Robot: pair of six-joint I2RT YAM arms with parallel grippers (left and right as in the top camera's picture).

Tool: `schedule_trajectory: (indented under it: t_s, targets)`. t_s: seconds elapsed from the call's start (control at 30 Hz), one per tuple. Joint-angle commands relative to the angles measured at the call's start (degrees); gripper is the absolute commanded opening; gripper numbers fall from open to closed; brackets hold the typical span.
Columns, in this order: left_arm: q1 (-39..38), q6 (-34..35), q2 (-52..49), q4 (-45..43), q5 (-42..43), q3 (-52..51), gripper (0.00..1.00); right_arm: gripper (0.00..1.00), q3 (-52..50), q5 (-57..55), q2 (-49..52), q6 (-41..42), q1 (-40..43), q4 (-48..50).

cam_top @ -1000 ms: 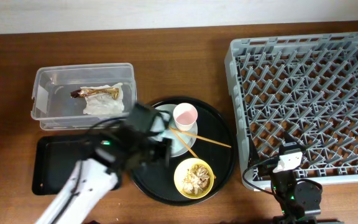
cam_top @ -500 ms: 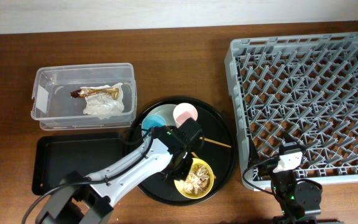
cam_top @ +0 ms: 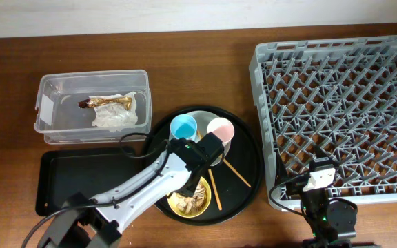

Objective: Sort waste into correct bins and load items into the dishwasher rack
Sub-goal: 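Grasp the yellow bowl with the left gripper and tip scraps onto black tray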

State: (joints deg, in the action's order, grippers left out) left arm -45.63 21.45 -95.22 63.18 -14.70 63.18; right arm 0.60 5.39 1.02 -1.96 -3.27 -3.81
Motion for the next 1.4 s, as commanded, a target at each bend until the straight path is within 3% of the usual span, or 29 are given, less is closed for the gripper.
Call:
schedule_trajectory:
  t_s: [0.0,0.03,0.1,0.2,0.3,0.37,0.47,0.57,0.73,1.07,1.17,1.3,1.37]
  targets:
    - [0.59,0.13,0.85,0.90,-4.26,3.34,0.48,0.99,-0.28,-0.07,-0.33,0.35,-0.48,-0.26]
    - [0.57,0.09,0.87,1.88,-1.14,4.96,0.43,0.99,-0.28,-0.07,-0.33,0.35,-0.48,-0.26]
    - [0.11,-2.03,2.08,2.64,18.18,8.98,0.41,0.99,-0.28,-0.07,-0.33,0.35,-0.48,-0.26]
    - [-2.60,-1.99,2.08,2.67,24.09,8.63,0.41,0.99,-0.28,-0.07,-0.33,0.35,-0.48,-0.26]
    - [-9.05,2.67,2.08,1.86,23.98,7.28,0.41,0.99,-0.28,-0.07,-0.33,0.35,-0.48,-0.26]
    - [-11.82,9.49,2.08,0.81,18.75,5.44,0.41,0.99,-0.28,-0.07,-0.33,0.35,-0.48,-0.26]
    - [-12.61,12.44,2.08,-7.41,18.03,-1.18,0.39,0.99,-0.28,-0.07,-0.33,0.35,-0.48,-0.26]
    - [-12.61,12.46,2.08,-12.15,18.08,-4.37,0.36,0.99,-0.28,-0.07,-0.33,0.35,-0.48,-0.26]
    - [-12.61,12.39,2.08,-14.27,10.29,-4.44,0.35,0.99,-0.28,-0.07,-0.33,0.35,-0.48,-0.26]
    - [-12.61,12.39,0.50,-17.11,10.84,-5.09,0.26,0.99,-0.28,-0.07,-0.33,0.35,-0.48,-0.26]
    - [-12.61,12.39,0.02,-17.33,11.02,-5.07,0.13,0.99,-0.28,-0.07,-0.33,0.35,-0.48,-0.26]
    - [-12.61,12.39,-0.26,-17.35,10.99,-5.07,0.12,0.99,-0.28,-0.07,-0.33,0.35,-0.48,-0.26]
    - [-12.59,12.39,-0.46,-17.33,11.02,-5.07,0.00,0.99,-0.28,-0.09,-0.33,0.35,-0.48,-0.26]
